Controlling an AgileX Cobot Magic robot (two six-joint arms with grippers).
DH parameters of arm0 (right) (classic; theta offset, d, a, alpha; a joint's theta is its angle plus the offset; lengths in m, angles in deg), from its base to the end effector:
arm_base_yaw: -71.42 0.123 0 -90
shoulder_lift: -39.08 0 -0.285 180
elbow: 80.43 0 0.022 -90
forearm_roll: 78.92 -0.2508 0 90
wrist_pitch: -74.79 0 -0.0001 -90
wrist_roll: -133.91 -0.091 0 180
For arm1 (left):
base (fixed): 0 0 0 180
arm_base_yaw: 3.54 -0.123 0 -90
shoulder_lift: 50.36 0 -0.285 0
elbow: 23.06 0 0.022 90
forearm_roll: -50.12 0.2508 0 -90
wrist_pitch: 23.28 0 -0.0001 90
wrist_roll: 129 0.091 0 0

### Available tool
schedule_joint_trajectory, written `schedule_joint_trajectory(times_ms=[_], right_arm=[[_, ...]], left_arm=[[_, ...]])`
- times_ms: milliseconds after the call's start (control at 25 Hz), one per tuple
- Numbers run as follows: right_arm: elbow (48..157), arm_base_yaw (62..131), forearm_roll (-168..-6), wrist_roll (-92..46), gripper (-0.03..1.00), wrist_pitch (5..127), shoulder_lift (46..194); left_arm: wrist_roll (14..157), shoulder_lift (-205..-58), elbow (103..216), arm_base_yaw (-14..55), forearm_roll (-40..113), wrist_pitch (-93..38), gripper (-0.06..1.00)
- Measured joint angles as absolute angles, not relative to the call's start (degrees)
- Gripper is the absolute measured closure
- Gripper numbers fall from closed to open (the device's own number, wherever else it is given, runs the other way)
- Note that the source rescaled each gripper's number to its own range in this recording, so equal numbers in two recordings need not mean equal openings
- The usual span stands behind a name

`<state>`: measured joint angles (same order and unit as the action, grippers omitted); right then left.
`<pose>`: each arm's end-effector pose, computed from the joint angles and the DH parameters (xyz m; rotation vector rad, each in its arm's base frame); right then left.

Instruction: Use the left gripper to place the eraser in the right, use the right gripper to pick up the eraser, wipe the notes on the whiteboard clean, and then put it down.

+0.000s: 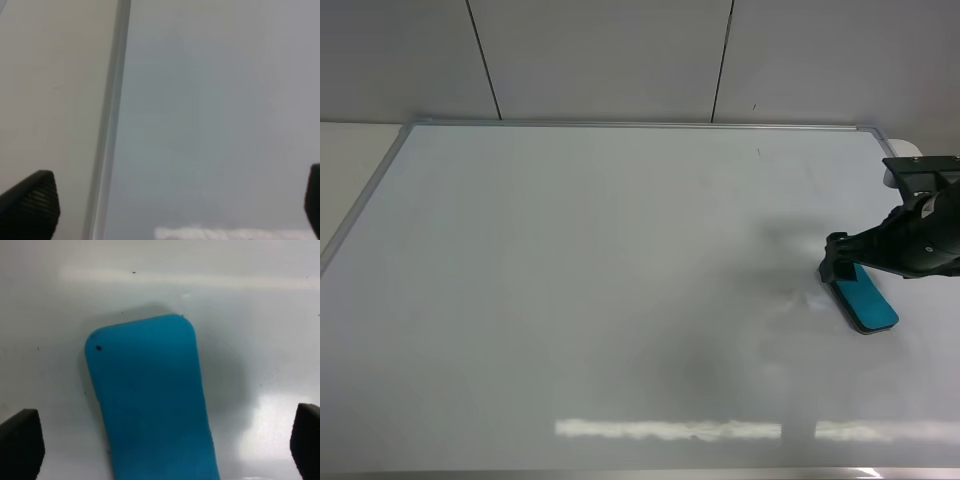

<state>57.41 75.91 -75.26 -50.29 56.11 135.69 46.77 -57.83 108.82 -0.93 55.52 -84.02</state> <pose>0.2489 0.0177 0.1479 -0.0845 2.7456 -0.0031 -0.0064 0.0078 0.2798 -0.0337 2.0267 0.0371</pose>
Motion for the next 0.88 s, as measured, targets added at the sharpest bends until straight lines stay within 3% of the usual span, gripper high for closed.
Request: schedule_joint_trajectory(times_ms=[480,880], right_arm=[[60.56,75.91,-75.32,-50.18,-0.03,52.48,133.37],[70.99,75.91,-76.08,-47.1,-0.03,39.34,110.26]], left_arm=[[46.83,-57.83,108.82,-0.93,55.52,-84.02,-0.06],[46.77,-57.83,108.82,-0.93,55.52,-84.02,-0.06]])
